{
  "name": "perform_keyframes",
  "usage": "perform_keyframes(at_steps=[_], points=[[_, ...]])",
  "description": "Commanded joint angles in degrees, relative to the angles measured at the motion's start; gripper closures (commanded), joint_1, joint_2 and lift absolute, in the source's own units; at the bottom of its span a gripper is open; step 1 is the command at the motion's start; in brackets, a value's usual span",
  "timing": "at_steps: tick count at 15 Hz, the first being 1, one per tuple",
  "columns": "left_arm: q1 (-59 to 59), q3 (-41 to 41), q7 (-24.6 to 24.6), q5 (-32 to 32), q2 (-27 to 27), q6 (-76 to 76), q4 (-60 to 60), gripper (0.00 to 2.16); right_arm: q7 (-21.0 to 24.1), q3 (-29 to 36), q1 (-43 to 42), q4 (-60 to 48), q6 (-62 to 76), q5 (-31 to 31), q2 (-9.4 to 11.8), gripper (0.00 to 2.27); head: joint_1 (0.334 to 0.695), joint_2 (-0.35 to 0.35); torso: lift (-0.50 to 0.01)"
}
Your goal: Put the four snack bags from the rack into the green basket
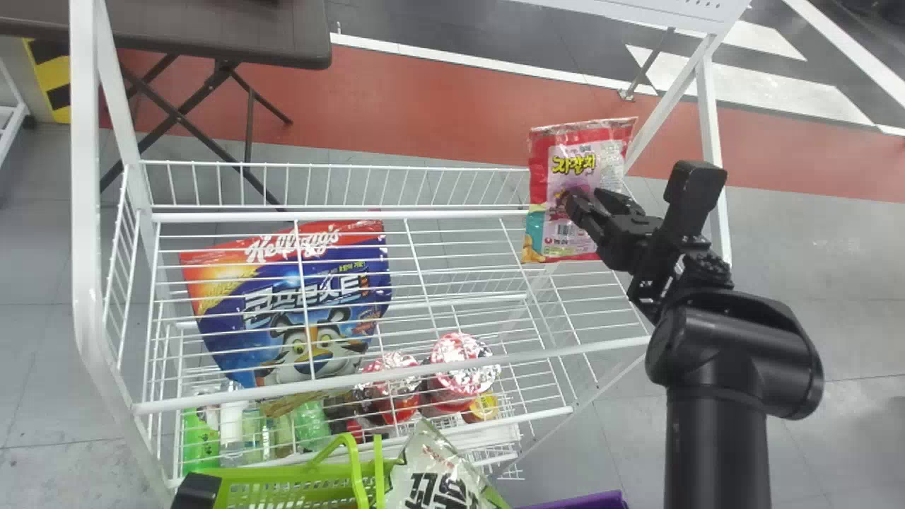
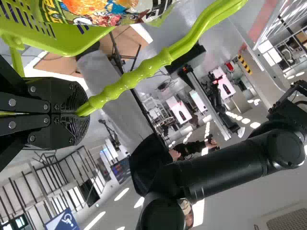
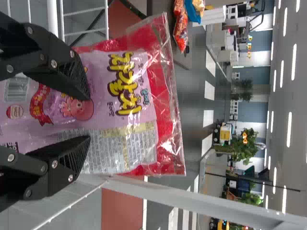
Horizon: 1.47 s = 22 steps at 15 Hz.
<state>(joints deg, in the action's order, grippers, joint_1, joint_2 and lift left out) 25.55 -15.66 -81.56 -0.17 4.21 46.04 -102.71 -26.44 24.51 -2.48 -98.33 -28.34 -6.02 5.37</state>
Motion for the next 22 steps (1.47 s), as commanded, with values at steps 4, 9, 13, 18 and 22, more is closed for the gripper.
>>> perform_keyframes(at_steps=[4,9,13,18,22], points=[[-0.24,-0.34,0.09,-0.18,-0.17,0.68,-0.04,2.12,0.25,2.03,0.37,0.68,3.41,2.94,-0.01,2.19,0.695,-0.35,-0.006],[-0.68,-1.04,0.17,-0.27,-0.08,1.2,-0.04,2.12,0.42,3.17,1.86,0.42,5.7,4.52,-0.01,2.19,0.695,-0.35,-0.006],[-0.85,-1.22,0.17,-0.27,0.0,1.2,-0.04,2.12,0.95,3.17,5.2,-2.22,11.68,5.31,-0.19,0.0,0.695,-0.35,-0.006],[-0.85,-1.13,0.0,-0.18,0.18,1.2,-0.04,2.12,-0.37,4.93,6.7,-4.77,9.92,7.6,0.34,0.03,0.695,-0.35,-0.006],[-0.85,-0.95,0.0,-0.09,0.09,1.03,0.23,2.12,-3.36,5.02,2.92,-3.63,2.18,4.35,1.83,0.04,0.695,-0.35,-0.006]])
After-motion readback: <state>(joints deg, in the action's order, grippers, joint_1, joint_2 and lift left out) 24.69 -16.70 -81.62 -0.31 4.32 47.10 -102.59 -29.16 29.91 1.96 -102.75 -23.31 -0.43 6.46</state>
